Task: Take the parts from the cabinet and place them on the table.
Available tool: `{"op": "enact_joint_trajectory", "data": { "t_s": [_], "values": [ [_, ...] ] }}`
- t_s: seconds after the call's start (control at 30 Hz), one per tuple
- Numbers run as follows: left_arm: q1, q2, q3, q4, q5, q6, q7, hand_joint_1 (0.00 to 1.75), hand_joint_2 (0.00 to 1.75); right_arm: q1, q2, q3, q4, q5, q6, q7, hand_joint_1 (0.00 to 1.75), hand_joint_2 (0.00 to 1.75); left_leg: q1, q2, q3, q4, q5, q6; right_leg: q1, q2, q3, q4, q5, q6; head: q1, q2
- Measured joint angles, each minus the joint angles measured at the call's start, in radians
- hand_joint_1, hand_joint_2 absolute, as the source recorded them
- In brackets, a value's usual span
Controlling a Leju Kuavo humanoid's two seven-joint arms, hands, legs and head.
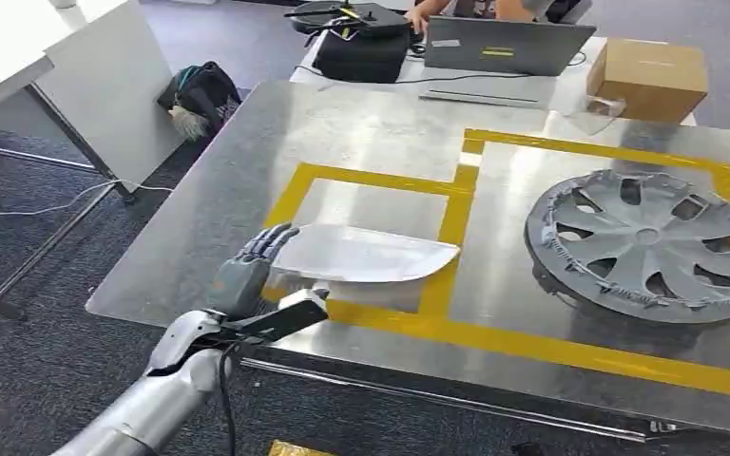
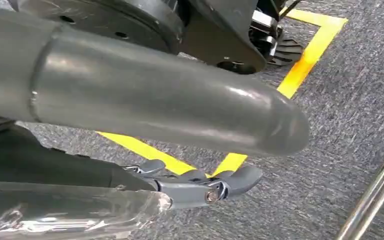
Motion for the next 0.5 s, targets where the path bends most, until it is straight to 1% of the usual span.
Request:
{"op": "enact_joint_trajectory", "data": {
  "t_s": [0.03, 0.07, 0.1, 0.13, 0.17, 0.2, 0.23, 0.27, 0.3, 0.33, 0.37, 0.4, 0.43, 0.47, 0.5],
  "values": [
    [0.019, 0.005, 0.017, -0.032, 0.020, 0.006, -0.011, 0.00, 0.00, 0.004, 0.000, -0.002, 0.000, -0.002, -0.002, -0.003, 0.00, 0.00, 0.006, 0.002, 0.010, -0.009, 0.003, 0.002, -0.001, -0.004, -0.007, 0.012, -0.015, 0.001, 0.001, 0.000],
    [0.035, 0.010, 0.032, -0.058, 0.043, 0.017, -0.026, 0.00, 0.00, 0.006, 0.000, -0.006, 0.000, -0.005, -0.003, -0.005, 0.00, 0.00, 0.009, 0.002, 0.012, -0.011, 0.003, 0.005, 0.000, -0.007, -0.025, 0.055, -0.047, 0.003, 0.007, 0.000],
    [0.052, 0.013, 0.047, -0.084, 0.062, 0.025, -0.041, 0.00, 0.00, 0.006, 0.000, -0.011, 0.000, -0.007, -0.004, -0.005, 0.00, 0.00, 0.010, 0.002, 0.012, -0.011, 0.002, 0.005, -0.002, -0.007, -0.060, 0.130, -0.085, 0.007, 0.010, 0.000],
    [0.069, 0.019, 0.059, -0.102, 0.074, 0.029, -0.050, 0.00, 0.00, 0.006, 0.000, -0.013, 0.000, -0.008, -0.004, -0.005, 0.00, 0.00, 0.011, 0.003, 0.012, -0.011, 0.002, 0.005, -0.006, -0.007, -0.100, 0.214, -0.121, 0.009, 0.008, 0.000],
    [0.087, 0.024, 0.070, -0.120, 0.088, 0.033, -0.061, 0.00, 0.00, 0.008, 0.000, -0.016, 0.000, -0.008, -0.004, -0.006, 0.00, 0.00, 0.011, 0.004, 0.011, -0.011, 0.002, 0.005, -0.009, -0.008, -0.135, 0.283, -0.144, 0.013, 0.009, 0.000],
    [0.104, 0.029, 0.080, -0.135, 0.104, 0.038, -0.071, 0.00, 0.00, 0.010, 0.000, -0.018, 0.000, -0.009, -0.004, -0.006, 0.00, 0.00, 0.012, 0.004, 0.011, -0.011, 0.002, 0.004, -0.012, -0.008, -0.151, 0.309, -0.141, 0.017, 0.009, 0.000],
    [0.120, 0.031, 0.091, -0.151, 0.122, 0.045, -0.084, 0.00, 0.00, 0.012, 0.000, -0.020, 0.000, -0.011, -0.005, -0.007, 0.00, 0.00, 0.014, 0.004, 0.011, -0.010, 0.003, 0.000, -0.015, -0.008, -0.143, 0.291, -0.113, 0.021, 0.008, 0.000],
    [0.137, 0.035, 0.104, -0.170, 0.144, 0.052, -0.098, 0.00, 0.00, 0.012, 0.000, -0.022, 0.000, -0.012, -0.006, -0.007, 0.00, 0.00, 0.019, 0.003, 0.011, -0.010, 0.005, -0.006, -0.018, -0.009, -0.111, 0.224, -0.064, 0.026, 0.009, 0.000],
    [0.150, 0.037, 0.115, -0.185, 0.164, 0.057, -0.112, 0.00, 0.00, 0.012, 0.000, -0.024, 0.000, -0.013, -0.007, -0.008, 0.00, 0.00, 0.027, 0.002, 0.010, -0.008, 0.006, -0.015, -0.023, -0.009, -0.065, 0.129, -0.015, 0.034, 0.008, 0.000],
    [0.162, 0.040, 0.125, -0.198, 0.183, 0.059, -0.124, 0.00, 0.00, 0.011, 0.000, -0.025, 0.000, -0.013, -0.008, -0.009, 0.00, 0.00, 0.033, 0.002, 0.010, -0.004, 0.007, -0.027, -0.031, -0.010, -0.018, 0.033, 0.013, 0.047, 0.010, 0.000],
    [0.171, 0.045, 0.136, -0.210, 0.194, 0.059, -0.132, 0.00, 0.00, 0.009, 0.004, -0.025, 0.001, -0.013, -0.007, -0.009, 0.00, 0.00, 0.030, -0.001, 0.008, -0.005, 0.011, -0.037, -0.019, 0.003, 0.000, 0.026, -0.001, 0.046, 0.013, 0.000],
    [0.177, 0.047, 0.144, -0.221, 0.202, 0.060, -0.138, 0.00, 0.00, 0.010, 0.005, -0.025, 0.001, -0.013, -0.007, -0.010, 0.00, 0.00, 0.026, -0.001, 0.007, -0.003, 0.014, -0.043, -0.020, 0.011, -0.012, 0.033, 0.017, 0.023, 0.012, 0.000],
    [0.182, 0.050, 0.149, -0.230, 0.207, 0.060, -0.143, 0.00, 0.00, 0.010, 0.005, -0.026, 0.001, -0.014, -0.007, -0.010, 0.00, 0.00, 0.026, -0.004, 0.006, 0.001, 0.020, -0.049, -0.022, 0.010, -0.024, 0.032, 0.008, 0.014, 0.013, 0.000],
    [0.190, 0.053, 0.157, -0.236, 0.222, 0.059, -0.149, 0.00, 0.00, 0.009, 0.004, -0.026, 0.001, -0.014, -0.007, -0.010, 0.00, 0.00, 0.027, -0.005, 0.006, -0.004, 0.026, -0.054, -0.020, 0.010, -0.023, 0.040, 0.009, 0.008, 0.011, 0.000],
    [0.201, 0.055, 0.169, -0.241, 0.246, 0.058, -0.160, 0.00, 0.00, 0.011, 0.004, -0.028, 0.001, -0.018, -0.007, -0.013, 0.00, 0.00, 0.029, -0.005, 0.004, -0.005, 0.031, -0.059, -0.019, 0.010, -0.032, 0.042, 0.013, -0.003, 0.011, 0.000]
  ]
}}
